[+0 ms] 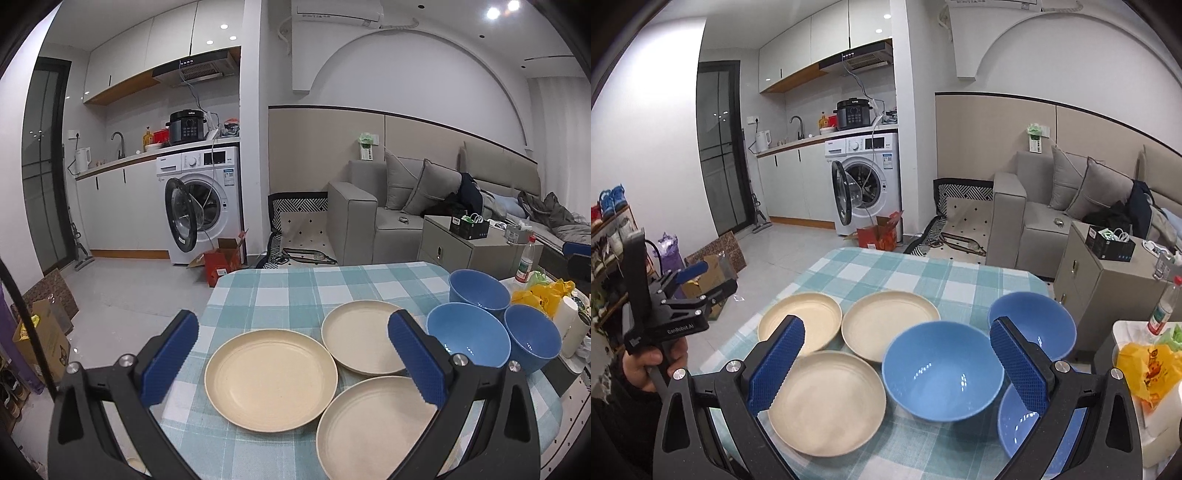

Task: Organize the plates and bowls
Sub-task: 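Move both grippers toward the rim of the large cream plate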

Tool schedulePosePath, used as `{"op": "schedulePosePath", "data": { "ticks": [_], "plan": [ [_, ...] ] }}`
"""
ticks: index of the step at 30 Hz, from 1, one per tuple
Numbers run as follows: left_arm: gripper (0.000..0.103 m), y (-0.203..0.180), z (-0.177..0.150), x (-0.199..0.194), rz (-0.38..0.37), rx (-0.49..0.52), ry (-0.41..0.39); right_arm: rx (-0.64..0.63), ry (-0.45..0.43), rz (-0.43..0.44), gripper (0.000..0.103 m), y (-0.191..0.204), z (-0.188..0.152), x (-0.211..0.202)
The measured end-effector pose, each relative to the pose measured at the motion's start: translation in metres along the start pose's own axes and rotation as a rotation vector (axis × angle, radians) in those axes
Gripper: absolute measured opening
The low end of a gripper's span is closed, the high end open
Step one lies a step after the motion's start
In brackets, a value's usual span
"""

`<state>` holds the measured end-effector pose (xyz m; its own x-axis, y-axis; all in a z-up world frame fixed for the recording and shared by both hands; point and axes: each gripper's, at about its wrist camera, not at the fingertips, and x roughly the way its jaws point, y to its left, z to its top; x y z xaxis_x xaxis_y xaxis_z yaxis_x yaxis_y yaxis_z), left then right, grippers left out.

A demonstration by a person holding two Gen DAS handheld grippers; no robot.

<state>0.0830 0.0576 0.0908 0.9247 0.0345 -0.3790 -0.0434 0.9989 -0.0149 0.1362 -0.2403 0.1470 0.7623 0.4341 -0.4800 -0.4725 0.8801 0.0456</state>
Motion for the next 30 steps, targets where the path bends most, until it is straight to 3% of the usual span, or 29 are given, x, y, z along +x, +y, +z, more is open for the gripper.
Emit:
{"op": "schedulePosePath", "data": {
  "ticks": [8,22,30],
  "plan": [
    [0.103,0.010,0.025,0.032,-0.012,-0.053,0.024,0.001,0.008,0.006,0.103,-0.006,0.058,0.033],
    [0.103,-0.016,0.026,0.125,-0.011,-0.021,0.182,0.003,0.161,-0.019,0.103,-0.030,0.073,0.146],
    [0.103,-0.009,0.040,0.157,-0.003,-0.035,0.196,-0.015,0.191,-0.037,0.103,-0.052,0.097,0.178]
  ]
}}
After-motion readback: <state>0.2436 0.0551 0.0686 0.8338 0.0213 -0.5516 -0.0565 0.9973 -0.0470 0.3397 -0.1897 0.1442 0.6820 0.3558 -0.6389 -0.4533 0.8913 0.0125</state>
